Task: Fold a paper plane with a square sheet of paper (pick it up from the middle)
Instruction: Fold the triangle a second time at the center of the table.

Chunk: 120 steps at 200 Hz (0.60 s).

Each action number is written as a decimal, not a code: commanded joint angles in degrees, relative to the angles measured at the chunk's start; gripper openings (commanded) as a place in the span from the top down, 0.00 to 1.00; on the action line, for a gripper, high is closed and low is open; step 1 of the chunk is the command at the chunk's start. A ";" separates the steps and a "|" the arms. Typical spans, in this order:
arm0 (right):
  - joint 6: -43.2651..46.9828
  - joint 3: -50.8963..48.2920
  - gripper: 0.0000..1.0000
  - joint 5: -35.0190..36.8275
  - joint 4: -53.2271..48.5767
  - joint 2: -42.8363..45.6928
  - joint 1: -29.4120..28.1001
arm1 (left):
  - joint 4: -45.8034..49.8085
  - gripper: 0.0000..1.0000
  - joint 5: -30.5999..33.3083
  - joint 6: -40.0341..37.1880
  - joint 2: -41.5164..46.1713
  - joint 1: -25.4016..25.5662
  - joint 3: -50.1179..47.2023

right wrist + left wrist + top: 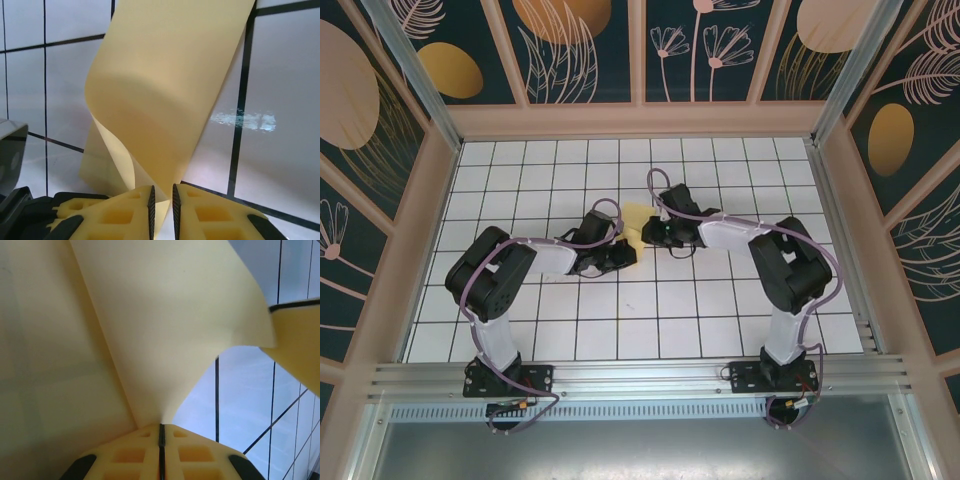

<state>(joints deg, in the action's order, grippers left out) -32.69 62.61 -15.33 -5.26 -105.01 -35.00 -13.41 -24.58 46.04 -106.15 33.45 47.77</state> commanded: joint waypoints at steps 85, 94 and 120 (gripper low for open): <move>-2.46 -0.58 0.87 1.23 4.42 1.29 -3.65 | 5.31 0.89 4.96 -0.03 -3.23 0.12 -0.08; -2.56 0.10 0.87 1.43 4.25 0.16 -3.62 | 5.32 0.89 4.98 -0.07 -3.25 0.13 -0.07; -2.23 2.12 0.88 1.62 4.02 -3.15 -3.59 | 5.24 0.89 4.89 0.01 -3.15 0.08 -0.11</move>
<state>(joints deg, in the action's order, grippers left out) -34.87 61.67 -13.21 -2.35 -105.36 -38.63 -12.82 -24.40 46.15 -106.26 33.52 48.14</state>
